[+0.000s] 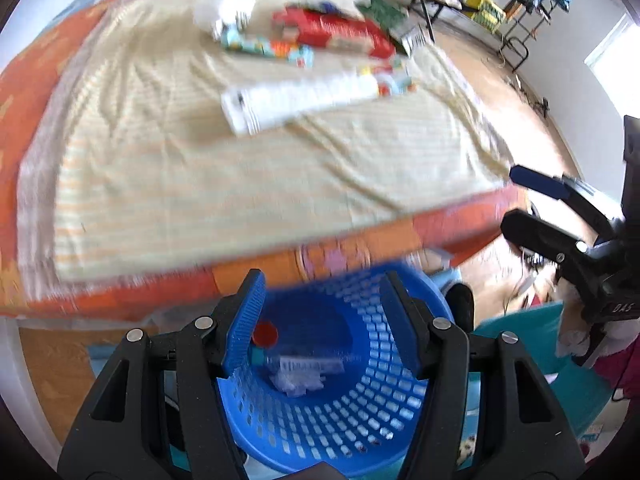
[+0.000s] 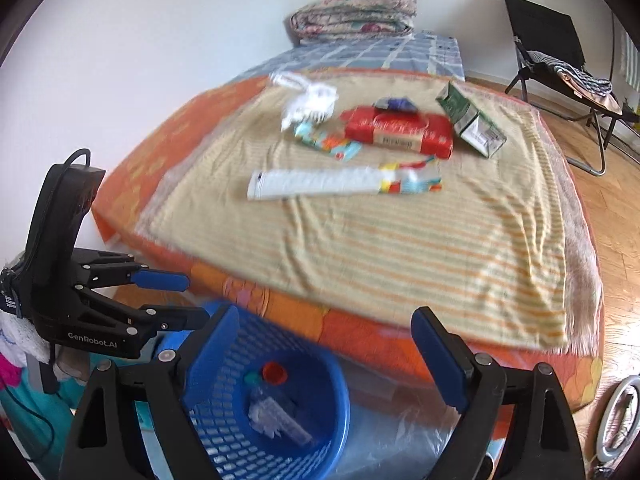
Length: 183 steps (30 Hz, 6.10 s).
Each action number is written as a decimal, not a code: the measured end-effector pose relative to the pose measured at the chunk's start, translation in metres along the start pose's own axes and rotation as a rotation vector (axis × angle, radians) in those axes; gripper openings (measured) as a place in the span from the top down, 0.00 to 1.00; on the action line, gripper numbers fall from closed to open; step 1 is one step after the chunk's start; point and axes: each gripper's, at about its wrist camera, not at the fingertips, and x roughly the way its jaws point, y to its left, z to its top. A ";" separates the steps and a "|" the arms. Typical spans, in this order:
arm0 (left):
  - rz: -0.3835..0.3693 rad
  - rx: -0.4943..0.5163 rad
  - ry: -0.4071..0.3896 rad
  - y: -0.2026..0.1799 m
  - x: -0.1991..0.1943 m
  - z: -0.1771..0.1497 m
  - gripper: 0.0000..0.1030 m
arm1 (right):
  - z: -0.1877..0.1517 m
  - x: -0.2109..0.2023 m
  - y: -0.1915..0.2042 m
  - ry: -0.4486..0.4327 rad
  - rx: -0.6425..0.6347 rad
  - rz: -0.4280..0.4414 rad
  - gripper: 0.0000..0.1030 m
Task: Collect trash
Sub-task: 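Move the left gripper to the white plastic bag while the right gripper moves to the white tube, then grasp the white plastic bag with the left gripper while the right gripper grasps the white tube, then lift the bag toward the basket with the left gripper while the right gripper lifts the tube, then open the left gripper to drop the bag while the right gripper drops the tube into the basket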
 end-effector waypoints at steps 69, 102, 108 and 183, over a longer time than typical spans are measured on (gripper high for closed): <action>0.092 -0.193 -0.226 0.109 0.046 0.212 0.65 | 0.141 0.132 -0.086 -0.013 0.517 0.024 1.00; -0.009 -0.136 -0.314 0.071 -0.074 0.109 0.66 | 0.120 -0.032 -0.006 -0.256 0.169 0.155 1.00; -0.046 -0.105 -0.270 0.053 -0.077 0.075 0.66 | 0.095 -0.047 -0.002 -0.238 0.183 0.205 1.00; -0.017 0.060 0.216 -0.006 0.038 -0.088 0.40 | -0.058 0.042 0.011 0.204 0.188 0.057 0.19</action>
